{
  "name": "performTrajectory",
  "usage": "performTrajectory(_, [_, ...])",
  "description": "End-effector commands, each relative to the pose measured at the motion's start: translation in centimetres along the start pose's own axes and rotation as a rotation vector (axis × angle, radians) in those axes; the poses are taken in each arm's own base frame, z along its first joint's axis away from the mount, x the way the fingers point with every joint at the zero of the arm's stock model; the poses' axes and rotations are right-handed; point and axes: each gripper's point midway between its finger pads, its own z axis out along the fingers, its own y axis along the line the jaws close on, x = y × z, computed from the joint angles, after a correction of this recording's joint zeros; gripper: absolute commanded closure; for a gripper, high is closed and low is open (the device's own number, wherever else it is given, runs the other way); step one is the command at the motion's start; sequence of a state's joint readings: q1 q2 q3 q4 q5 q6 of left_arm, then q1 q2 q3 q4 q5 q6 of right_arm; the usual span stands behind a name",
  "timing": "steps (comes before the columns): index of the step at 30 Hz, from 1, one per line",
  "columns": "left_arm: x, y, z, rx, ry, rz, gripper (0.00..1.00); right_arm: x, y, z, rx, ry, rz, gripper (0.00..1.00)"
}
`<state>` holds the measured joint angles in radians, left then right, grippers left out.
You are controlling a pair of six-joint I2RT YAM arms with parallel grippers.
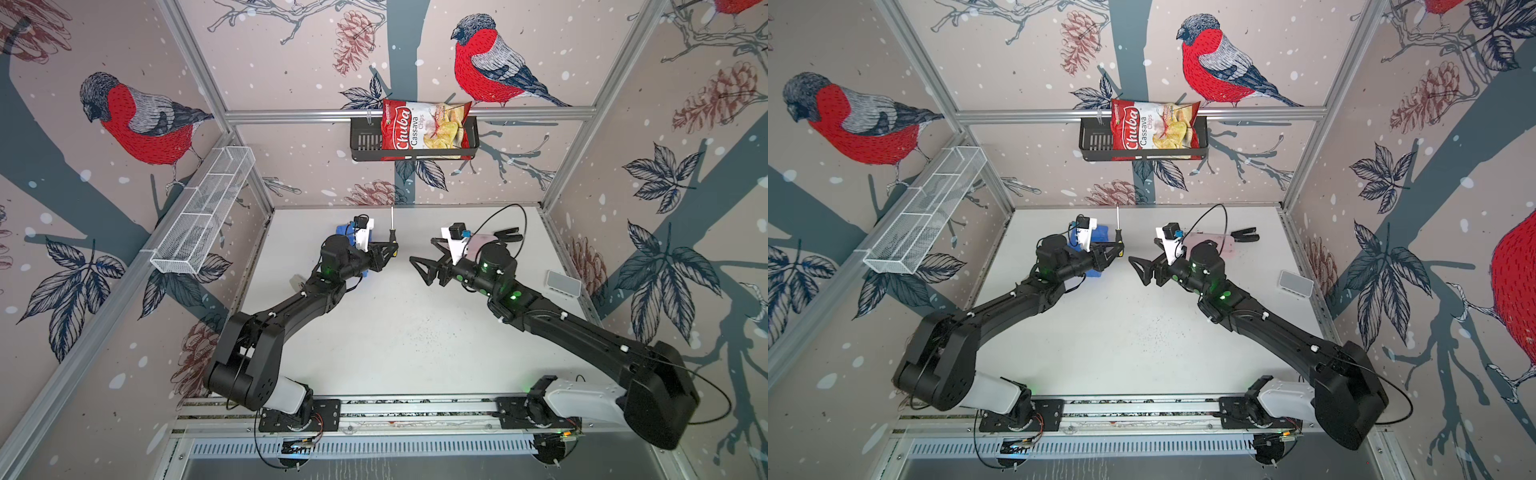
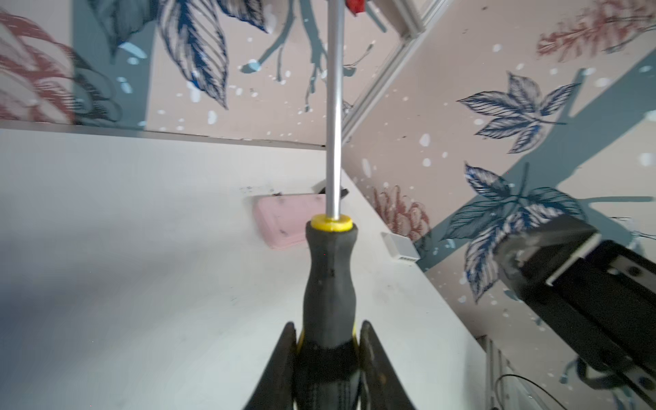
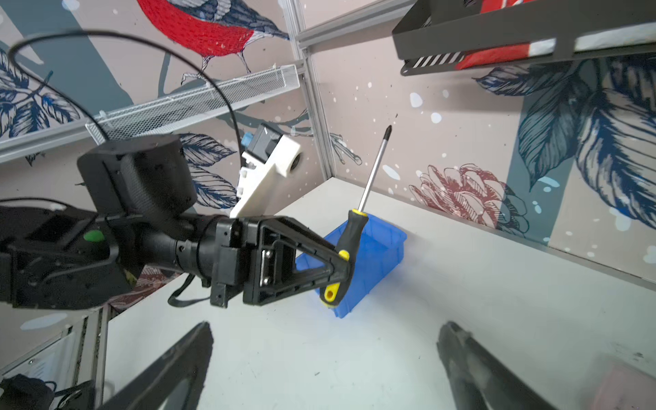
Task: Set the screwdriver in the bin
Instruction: 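Open the right gripper and carry the screwdriver with the left gripper over the blue bin, then lower the screwdriver into the blue bin and open the left gripper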
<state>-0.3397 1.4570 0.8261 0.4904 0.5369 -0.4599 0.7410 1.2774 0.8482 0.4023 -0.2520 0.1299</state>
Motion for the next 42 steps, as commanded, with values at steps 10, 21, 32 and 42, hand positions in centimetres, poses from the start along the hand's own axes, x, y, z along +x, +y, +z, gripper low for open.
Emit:
performTrajectory(10, [1.1, 12.5, -3.0, -0.544, 0.262, 0.101, 0.96, 0.8, 2.5, 4.0, -0.056, 0.048, -0.122, 0.0])
performTrajectory(21, [2.6, 18.9, -3.0, -0.803, 0.527, 0.129, 0.96, 1.4, 2.6, 4.3, -0.034, 0.068, -0.142, 0.0])
performTrajectory(32, [5.4, 21.6, -3.3, -0.867, 0.678, 0.153, 0.96, 2.1, 2.2, 4.0, -0.012, 0.092, -0.143, 0.0])
performTrajectory(42, [6.8, 23.3, -2.9, -0.896, 0.75, 0.157, 0.96, 3.1, 2.3, 4.1, -0.019, 0.125, -0.149, 0.0])
